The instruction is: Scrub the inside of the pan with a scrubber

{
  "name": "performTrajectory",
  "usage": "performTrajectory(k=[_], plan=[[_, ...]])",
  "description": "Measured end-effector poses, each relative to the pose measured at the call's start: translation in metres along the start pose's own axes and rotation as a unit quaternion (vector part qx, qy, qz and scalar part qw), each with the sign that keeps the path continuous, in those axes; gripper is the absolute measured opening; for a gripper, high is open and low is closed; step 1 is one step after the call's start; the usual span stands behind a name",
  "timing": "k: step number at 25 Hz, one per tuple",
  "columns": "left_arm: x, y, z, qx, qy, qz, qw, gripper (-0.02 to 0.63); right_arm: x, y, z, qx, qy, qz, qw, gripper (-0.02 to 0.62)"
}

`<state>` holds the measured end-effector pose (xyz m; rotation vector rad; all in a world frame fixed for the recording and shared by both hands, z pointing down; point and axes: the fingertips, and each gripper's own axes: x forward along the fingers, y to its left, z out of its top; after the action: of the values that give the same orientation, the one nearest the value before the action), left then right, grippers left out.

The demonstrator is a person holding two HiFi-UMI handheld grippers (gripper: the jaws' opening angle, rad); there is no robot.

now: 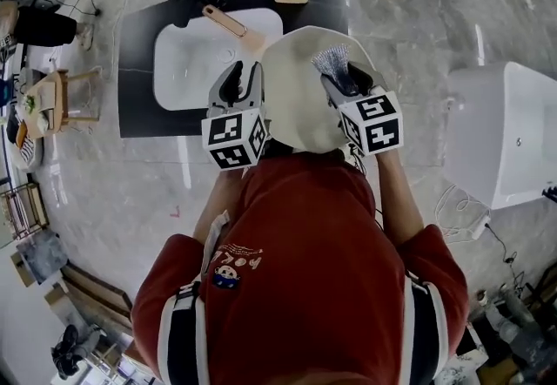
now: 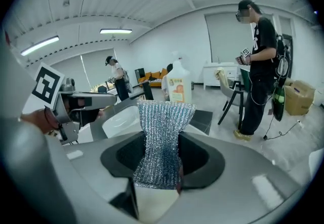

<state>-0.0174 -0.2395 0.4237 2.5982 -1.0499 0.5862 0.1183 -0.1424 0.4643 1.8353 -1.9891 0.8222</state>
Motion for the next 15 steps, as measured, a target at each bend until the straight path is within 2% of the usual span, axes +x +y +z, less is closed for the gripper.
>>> performTrajectory(k=[8,15], plan=[[0.007,-0.031,0.055,0.013,-0.066,-0.039,0.9970,0.133,-0.044,-0.032,0.061,0.026,-0.092,-0.062,0.993,0.216],[-0.008,-0.054,0.120,0.036,-0.155,-0.067,0.9850,0.131,-0.088,-0.040,0.127,0.000,-0.205,-0.116,0.972,0.216]])
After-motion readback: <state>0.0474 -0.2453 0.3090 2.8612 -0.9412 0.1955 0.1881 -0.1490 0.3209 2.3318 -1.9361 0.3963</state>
